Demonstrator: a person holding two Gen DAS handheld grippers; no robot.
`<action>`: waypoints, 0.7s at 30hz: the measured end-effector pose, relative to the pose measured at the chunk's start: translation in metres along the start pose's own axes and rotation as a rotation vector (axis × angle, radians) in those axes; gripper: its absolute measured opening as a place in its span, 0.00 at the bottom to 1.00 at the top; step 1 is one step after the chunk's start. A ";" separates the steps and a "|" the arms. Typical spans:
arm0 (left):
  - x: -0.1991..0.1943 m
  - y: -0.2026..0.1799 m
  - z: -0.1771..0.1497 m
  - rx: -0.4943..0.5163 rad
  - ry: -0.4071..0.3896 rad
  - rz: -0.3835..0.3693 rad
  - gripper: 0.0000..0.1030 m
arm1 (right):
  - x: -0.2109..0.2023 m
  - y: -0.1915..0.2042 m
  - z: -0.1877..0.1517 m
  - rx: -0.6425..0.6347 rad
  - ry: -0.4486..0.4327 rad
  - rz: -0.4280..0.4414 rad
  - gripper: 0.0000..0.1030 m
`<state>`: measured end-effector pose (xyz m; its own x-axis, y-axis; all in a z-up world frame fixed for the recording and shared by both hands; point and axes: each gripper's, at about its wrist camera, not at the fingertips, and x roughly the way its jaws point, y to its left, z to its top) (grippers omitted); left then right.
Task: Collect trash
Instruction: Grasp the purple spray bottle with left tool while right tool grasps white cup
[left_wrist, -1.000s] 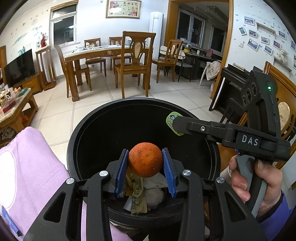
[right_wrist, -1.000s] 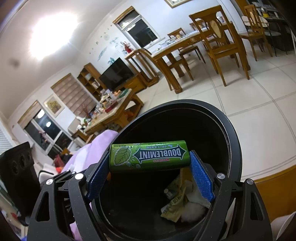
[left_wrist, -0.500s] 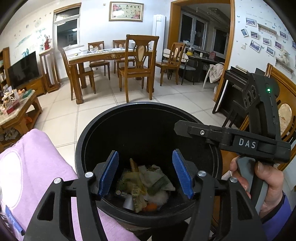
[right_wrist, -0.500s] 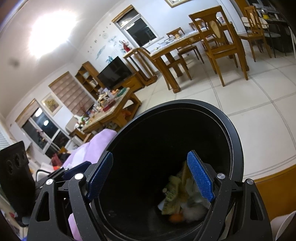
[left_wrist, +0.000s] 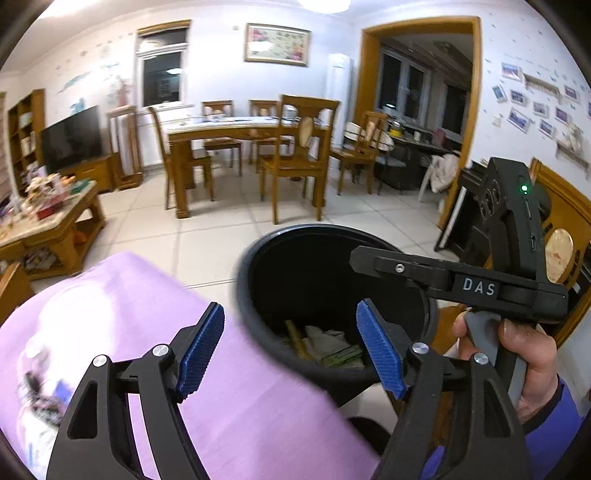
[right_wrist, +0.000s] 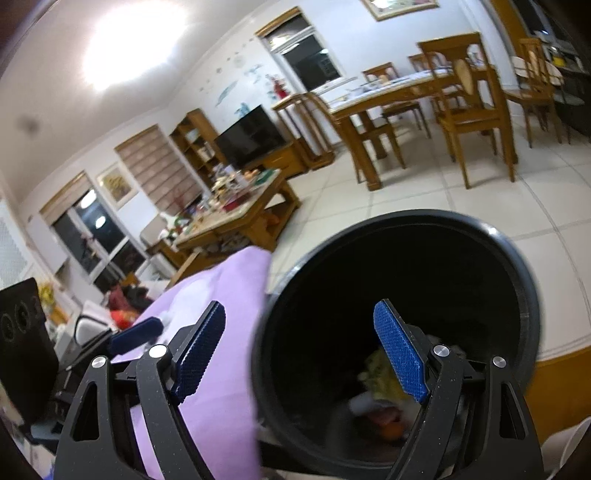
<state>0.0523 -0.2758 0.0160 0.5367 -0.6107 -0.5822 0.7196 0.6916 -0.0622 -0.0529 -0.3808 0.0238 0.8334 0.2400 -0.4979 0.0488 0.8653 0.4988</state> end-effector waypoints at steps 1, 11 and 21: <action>-0.010 0.012 -0.005 -0.019 -0.006 0.019 0.72 | 0.000 0.000 0.000 0.000 0.000 0.000 0.80; -0.109 0.157 -0.070 -0.265 -0.029 0.291 0.72 | 0.091 0.159 -0.017 -0.213 0.152 0.092 0.80; -0.149 0.275 -0.133 -0.452 0.097 0.503 0.72 | 0.189 0.278 -0.041 -0.390 0.276 0.111 0.79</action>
<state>0.1119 0.0568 -0.0228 0.7007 -0.1502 -0.6975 0.1267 0.9882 -0.0855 0.0954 -0.0770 0.0392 0.6425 0.4020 -0.6524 -0.2855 0.9157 0.2830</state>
